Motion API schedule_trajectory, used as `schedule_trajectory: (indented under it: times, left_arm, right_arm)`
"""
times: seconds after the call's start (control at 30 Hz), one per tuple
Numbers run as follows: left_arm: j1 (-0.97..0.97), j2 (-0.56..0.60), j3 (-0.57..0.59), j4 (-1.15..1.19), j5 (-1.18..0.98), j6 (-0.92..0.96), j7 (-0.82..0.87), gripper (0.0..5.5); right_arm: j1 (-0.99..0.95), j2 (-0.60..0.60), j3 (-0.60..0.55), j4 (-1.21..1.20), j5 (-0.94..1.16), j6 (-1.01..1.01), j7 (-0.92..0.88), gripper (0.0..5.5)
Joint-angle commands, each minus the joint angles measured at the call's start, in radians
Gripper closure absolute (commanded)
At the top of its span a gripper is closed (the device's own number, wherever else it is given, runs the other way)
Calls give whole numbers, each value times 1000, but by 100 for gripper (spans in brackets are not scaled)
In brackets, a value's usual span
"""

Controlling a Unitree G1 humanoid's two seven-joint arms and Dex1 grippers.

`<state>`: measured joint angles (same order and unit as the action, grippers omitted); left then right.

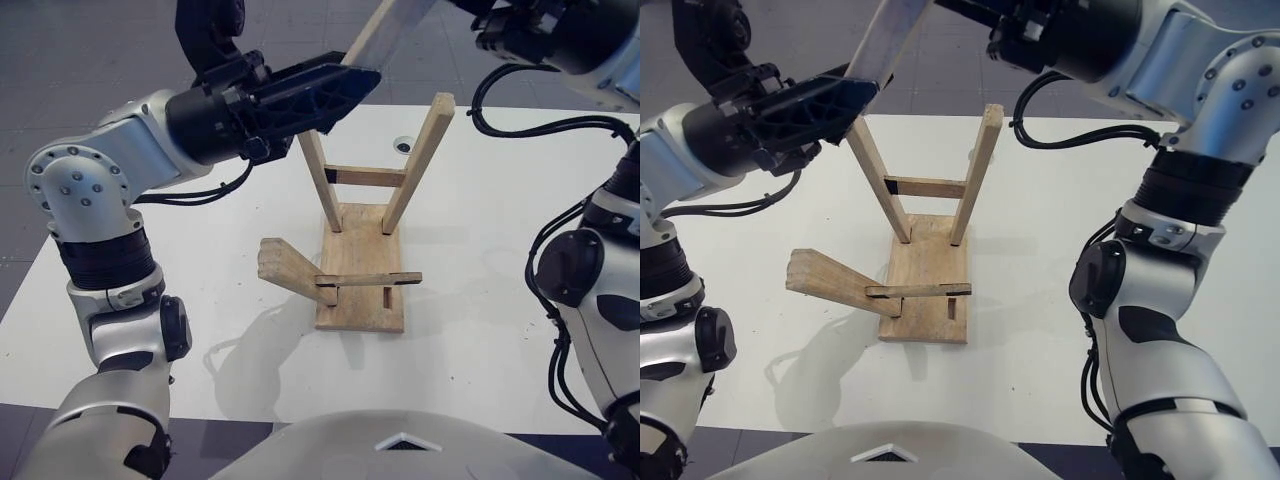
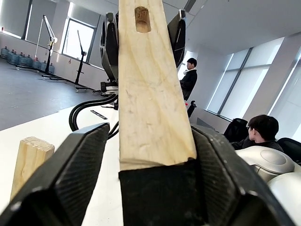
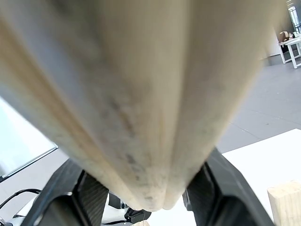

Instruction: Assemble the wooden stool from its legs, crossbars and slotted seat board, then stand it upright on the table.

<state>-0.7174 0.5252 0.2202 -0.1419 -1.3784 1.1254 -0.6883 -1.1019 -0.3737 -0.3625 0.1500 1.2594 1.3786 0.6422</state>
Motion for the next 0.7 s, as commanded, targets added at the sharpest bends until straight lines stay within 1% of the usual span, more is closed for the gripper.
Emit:
schedule_trajectory:
  times: [0.03, 0.1, 0.23, 0.33, 0.4, 0.43, 0.5, 0.53, 0.63, 0.7]
  left_arm:
    - [4, 48, 53, 3, -37, 12, 30, 190]
    - [3, 69, 73, 5, -52, 16, 39, 160]
    - [43, 172, 171, -16, -72, 9, 65, 93]
    - [124, 243, 286, -39, -133, 8, 101, 52]
    - [191, 284, 355, -45, -179, 13, 127, 25]
    - [248, 306, 388, -56, -185, 24, 130, 3]
    - [339, 333, 424, -69, -194, 37, 137, 0]
    - [370, 335, 429, -74, -194, 32, 146, 0]
    - [428, 315, 412, -89, -176, 4, 156, 0]
    - [465, 297, 398, -116, -169, -14, 159, 0]
  right_arm:
    - [35, -94, 35, -24, -54, -36, 68, 347]
    - [62, -148, 55, -34, -82, -45, 109, 347]
    - [220, -322, 142, -128, -186, -107, 279, 347]
    - [417, -455, 203, -234, -265, -200, 442, 347]
    - [558, -514, 232, -304, -324, -289, 529, 347]
    - [642, -531, 248, -342, -346, -335, 576, 347]
    - [777, -553, 314, -399, -426, -433, 627, 347]
    - [824, -539, 333, -408, -470, -498, 628, 347]
    - [929, -506, 415, -405, -649, -763, 644, 347]
    - [961, -466, 408, -369, -651, -863, 691, 347]
